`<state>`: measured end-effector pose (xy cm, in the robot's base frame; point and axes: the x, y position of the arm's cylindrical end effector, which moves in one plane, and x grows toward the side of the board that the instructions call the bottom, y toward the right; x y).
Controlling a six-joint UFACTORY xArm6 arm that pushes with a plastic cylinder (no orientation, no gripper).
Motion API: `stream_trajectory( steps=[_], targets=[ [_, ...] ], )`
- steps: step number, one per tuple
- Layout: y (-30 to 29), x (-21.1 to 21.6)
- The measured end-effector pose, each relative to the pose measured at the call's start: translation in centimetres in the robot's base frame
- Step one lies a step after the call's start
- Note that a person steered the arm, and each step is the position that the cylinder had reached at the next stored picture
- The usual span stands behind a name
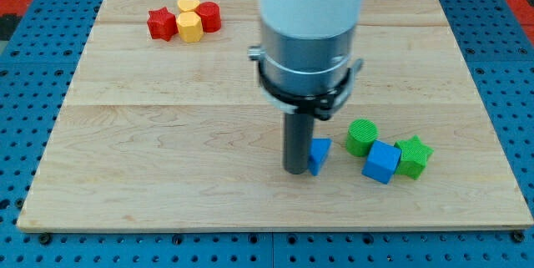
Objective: Push the red star along with the yellow hexagon to the right
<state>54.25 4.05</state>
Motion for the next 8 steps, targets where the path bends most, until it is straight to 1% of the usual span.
stream_trajectory(
  steps=[1, 2, 3, 4, 5, 6, 7, 8],
  targets=[
    [0.2, 0.4],
    [2.0, 0.3],
    [-2.7, -0.1],
    [-12.9, -4.1],
    [-21.5, -8.9],
    [-26.6, -14.7],
    [-28.8, -20.5],
    [-28.2, -25.3]
  ],
)
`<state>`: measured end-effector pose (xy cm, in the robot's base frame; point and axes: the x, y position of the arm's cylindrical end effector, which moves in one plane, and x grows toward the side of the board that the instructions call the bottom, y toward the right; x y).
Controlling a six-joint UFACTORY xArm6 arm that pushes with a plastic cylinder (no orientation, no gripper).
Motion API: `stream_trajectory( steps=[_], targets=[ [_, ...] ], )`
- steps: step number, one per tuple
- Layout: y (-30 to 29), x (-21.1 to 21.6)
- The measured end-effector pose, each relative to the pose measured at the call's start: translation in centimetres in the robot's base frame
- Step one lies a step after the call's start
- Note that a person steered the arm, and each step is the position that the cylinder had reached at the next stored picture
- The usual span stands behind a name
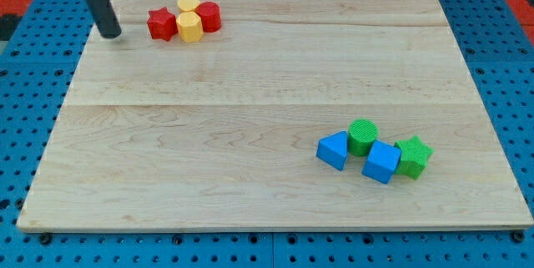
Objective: Push the red star along with the yellow hexagon to the right
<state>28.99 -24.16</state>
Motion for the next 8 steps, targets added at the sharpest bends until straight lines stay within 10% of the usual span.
stream_trajectory(
  steps=[5, 7, 8],
  targets=[
    [29.3, 5.8],
    [21.8, 0.4],
    [16.9, 5.9]
  ],
)
